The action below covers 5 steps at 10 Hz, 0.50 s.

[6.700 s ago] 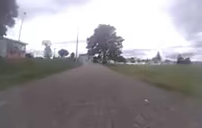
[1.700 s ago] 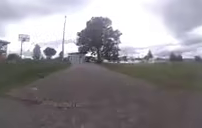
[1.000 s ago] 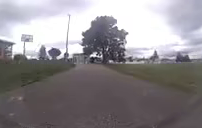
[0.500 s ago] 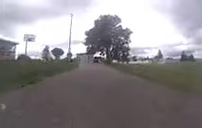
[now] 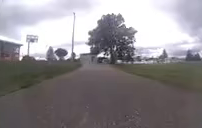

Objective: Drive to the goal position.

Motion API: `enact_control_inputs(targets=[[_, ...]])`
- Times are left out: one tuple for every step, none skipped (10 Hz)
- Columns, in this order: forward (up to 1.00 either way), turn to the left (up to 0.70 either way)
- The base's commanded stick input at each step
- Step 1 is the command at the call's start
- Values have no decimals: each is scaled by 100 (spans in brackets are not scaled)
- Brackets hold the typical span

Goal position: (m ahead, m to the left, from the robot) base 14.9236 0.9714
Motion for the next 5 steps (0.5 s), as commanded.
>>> enact_control_inputs(targets=[[100,0],[100,0],[100,0],[100,0],[100,0]])
